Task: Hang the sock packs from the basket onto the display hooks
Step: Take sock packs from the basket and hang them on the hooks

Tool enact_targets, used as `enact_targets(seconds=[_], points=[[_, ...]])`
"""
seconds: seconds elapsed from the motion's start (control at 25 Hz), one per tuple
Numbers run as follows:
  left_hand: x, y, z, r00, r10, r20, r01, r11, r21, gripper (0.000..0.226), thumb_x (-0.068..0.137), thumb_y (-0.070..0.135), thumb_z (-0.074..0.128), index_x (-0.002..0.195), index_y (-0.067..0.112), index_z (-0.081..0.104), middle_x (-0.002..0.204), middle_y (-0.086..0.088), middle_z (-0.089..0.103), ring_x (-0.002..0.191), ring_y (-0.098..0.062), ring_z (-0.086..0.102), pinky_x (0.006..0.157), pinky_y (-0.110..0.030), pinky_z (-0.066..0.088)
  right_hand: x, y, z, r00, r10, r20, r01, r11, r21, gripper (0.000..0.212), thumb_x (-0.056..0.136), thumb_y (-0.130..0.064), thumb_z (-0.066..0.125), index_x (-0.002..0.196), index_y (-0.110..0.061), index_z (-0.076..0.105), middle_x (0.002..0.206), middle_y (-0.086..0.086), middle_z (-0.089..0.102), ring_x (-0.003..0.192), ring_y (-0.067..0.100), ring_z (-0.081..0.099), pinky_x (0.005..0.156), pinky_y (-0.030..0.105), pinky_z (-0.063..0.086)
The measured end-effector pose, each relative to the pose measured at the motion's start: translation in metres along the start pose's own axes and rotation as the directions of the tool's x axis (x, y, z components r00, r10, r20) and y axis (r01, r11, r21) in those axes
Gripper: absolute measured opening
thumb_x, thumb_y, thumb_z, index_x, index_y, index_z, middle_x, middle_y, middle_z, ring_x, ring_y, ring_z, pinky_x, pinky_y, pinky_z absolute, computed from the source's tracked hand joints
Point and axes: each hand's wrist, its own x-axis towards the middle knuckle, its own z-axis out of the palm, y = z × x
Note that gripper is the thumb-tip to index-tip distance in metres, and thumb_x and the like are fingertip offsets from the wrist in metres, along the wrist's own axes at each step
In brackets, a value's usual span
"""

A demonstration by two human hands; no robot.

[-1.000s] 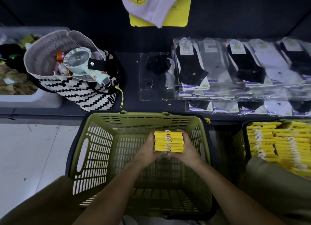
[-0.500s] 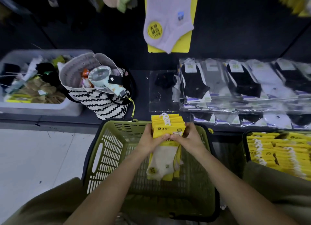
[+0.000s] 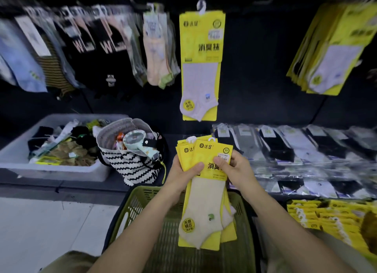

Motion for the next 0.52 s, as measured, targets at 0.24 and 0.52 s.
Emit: enact_targets(seconds=[0.24, 0.52], points=[[0.003, 0.041, 0.004, 0.987, 0.155, -0.038, -0.156, 0.988, -0.022, 0.054, 0.065, 0.033, 0.077, 0.111, 0.028, 0.049, 0.106, 0.003, 0.068, 0.091, -0.013, 0.069, 0.067, -0.025, 0.055, 0.010, -0.058, -0.011, 0.992, -0.102, 0.080, 0.109, 0.991, -0.080, 0.011, 0.085, -0.014, 0.065, 0.091, -0.022, 0.059, 0.086, -0.006, 0.067, 0.072, -0.002, 0.063, 0.061, 0.011, 0.050], [0.011, 0.078, 0.001, 0.952, 0.294, -0.082, -0.287, 0.954, 0.086, 0.039, 0.076, 0.023, 0.076, 0.102, 0.037, 0.050, 0.099, 0.010, 0.068, 0.082, -0.003, 0.069, 0.060, -0.018, 0.053, 0.044, -0.140, -0.014, 0.940, -0.303, 0.155, 0.339, 0.874, -0.347, 0.009, 0.084, -0.019, 0.068, 0.079, -0.025, 0.063, 0.082, 0.004, 0.066, 0.075, 0.019, 0.060, 0.070, 0.029, 0.050]])
